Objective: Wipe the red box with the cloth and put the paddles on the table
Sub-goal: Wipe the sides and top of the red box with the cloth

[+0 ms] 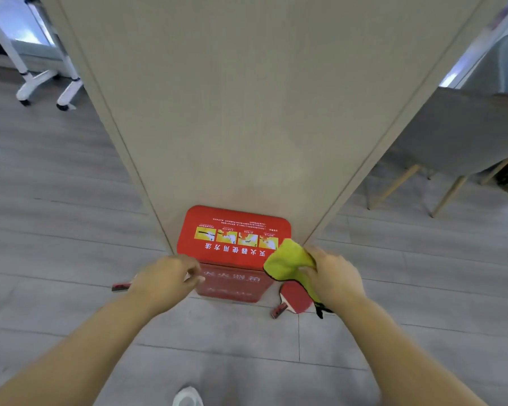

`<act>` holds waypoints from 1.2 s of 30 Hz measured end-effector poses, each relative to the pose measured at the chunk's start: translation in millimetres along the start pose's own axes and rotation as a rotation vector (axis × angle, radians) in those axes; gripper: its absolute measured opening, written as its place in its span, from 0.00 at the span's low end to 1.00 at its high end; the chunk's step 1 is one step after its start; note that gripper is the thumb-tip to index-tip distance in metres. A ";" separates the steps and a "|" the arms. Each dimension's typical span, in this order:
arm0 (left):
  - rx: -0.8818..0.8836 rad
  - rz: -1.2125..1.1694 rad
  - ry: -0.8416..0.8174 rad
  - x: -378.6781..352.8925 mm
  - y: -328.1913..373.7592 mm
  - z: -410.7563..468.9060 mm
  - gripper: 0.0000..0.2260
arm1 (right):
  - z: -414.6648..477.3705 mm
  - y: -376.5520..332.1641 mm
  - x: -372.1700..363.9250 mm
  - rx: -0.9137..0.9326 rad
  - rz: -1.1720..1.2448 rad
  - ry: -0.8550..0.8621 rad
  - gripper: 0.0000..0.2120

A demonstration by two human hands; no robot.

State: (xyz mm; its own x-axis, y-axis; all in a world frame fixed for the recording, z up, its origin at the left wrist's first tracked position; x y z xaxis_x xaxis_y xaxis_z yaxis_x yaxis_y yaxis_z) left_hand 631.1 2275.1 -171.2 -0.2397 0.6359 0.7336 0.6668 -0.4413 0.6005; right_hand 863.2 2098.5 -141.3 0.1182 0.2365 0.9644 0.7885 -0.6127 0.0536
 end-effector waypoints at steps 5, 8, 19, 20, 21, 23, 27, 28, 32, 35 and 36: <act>-0.075 -0.127 0.069 -33.2 -36.4 71.7 0.09 | 60.5 -8.4 -34.6 0.082 0.079 0.249 0.20; -0.124 -0.107 0.118 -57.0 -52.4 101.3 0.12 | 80.1 -16.0 -75.0 0.209 -0.043 0.001 0.20; -0.271 -0.008 0.326 -113.0 -103.1 167.1 0.34 | 138.4 -38.7 -175.7 0.309 -0.188 0.101 0.42; -0.270 -0.013 0.346 -114.8 -105.0 171.4 0.34 | 139.5 -38.7 -185.2 0.297 -0.186 0.168 0.44; -0.271 0.000 0.366 -116.8 -106.9 175.7 0.34 | 140.1 -38.7 -191.9 0.284 -0.180 0.232 0.44; -0.266 0.077 0.396 -121.0 -111.7 182.5 0.34 | 139.9 -38.4 -199.1 0.265 -0.155 0.310 0.42; -0.243 0.156 0.428 -126.5 -114.4 186.0 0.31 | 140.9 -37.6 -204.2 0.246 -0.162 0.344 0.42; -0.245 0.163 0.435 -126.8 -114.3 186.0 0.30 | 143.4 -36.8 -202.8 0.231 -0.144 0.340 0.43; -0.248 0.201 0.447 -128.9 -115.7 187.2 0.28 | 166.3 -31.9 -195.1 0.100 -0.103 0.319 0.40; -0.248 0.216 0.457 -131.0 -116.3 188.6 0.27 | 192.3 -25.7 -191.1 0.043 -0.097 0.308 0.38; -0.252 0.215 0.466 -131.4 -116.4 188.7 0.27 | 201.4 -23.6 -189.2 0.032 -0.090 0.301 0.36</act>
State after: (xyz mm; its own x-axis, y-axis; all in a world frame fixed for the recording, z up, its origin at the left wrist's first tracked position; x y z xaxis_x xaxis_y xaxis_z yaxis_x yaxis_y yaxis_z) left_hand 718.1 2362.4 -397.6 -0.4408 0.1941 0.8764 0.5595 -0.7041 0.4373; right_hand 943.8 2220.1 -377.2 -0.1334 0.0516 0.9897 0.8070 -0.5740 0.1387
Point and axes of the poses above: each hand's wrist, its own z-axis towards the middle knuckle, its own x-axis out of the back of the hand, y = z × x, the point moved 1 cm from there along z, towards the middle knuckle, and after that the axes turned 15 degrees about -z, right-handed, at the moved point
